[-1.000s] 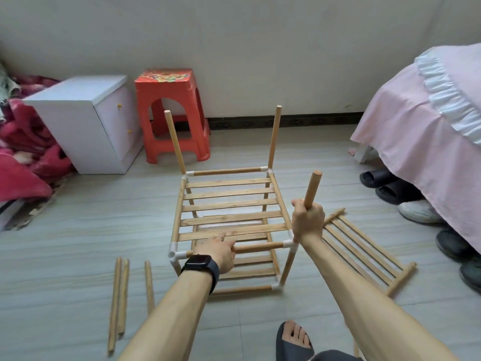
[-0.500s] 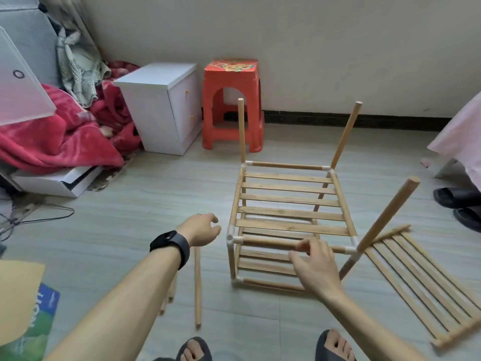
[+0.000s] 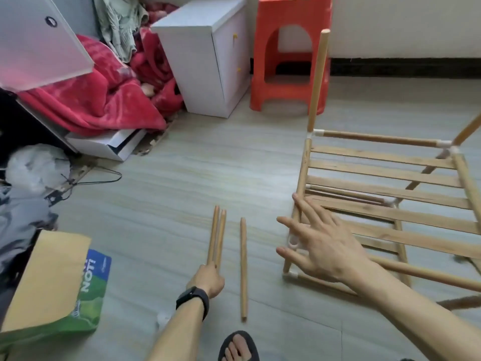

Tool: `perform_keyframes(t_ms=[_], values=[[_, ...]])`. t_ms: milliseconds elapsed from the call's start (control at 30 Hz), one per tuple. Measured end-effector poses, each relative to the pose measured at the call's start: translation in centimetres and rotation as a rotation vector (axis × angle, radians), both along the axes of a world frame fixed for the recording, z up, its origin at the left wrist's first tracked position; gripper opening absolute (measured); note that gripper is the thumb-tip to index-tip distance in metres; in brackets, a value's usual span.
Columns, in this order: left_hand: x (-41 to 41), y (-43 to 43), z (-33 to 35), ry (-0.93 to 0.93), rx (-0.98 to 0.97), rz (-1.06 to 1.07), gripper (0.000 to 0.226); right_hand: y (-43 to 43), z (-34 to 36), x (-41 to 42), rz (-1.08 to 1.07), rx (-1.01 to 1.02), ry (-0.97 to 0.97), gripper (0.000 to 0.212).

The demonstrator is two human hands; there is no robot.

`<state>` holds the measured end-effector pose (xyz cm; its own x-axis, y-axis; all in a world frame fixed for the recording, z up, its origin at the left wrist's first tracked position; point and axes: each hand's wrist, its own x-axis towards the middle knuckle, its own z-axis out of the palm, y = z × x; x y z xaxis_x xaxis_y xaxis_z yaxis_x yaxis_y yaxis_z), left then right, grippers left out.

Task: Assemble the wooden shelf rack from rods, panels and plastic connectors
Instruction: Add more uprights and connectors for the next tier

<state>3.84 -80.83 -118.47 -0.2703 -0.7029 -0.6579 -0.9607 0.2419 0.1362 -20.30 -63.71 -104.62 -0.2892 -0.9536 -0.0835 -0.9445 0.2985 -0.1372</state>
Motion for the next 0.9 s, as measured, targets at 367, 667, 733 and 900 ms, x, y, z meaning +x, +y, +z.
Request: perform_keyframes(t_ms=[367, 667, 733, 900], values=[[-2.0, 0.6, -5.7, -0.156, -0.066, 0.076, 0.032, 0.0, -1.8, 0.3, 0.003, -0.136, 0.044, 0.070], [-4.6, 0.7, 5.2, 0.653, -0.106, 0.155, 0.018, 0.9, -0.7, -0.2, 0.007, -0.052, -0.017, 0.066], [-5.6, 2.2, 9.5, 0.766, -0.186, 0.012, 0.021, 2.2, 0.0, -0.2, 0.027, -0.034, -0.016, 0.066], [-8.7, 7.2, 17.3, 0.791, -0.268, -0.406, 0.011, 5.4, 3.7, 0.9, -0.318, -0.345, -0.739, 0.086]])
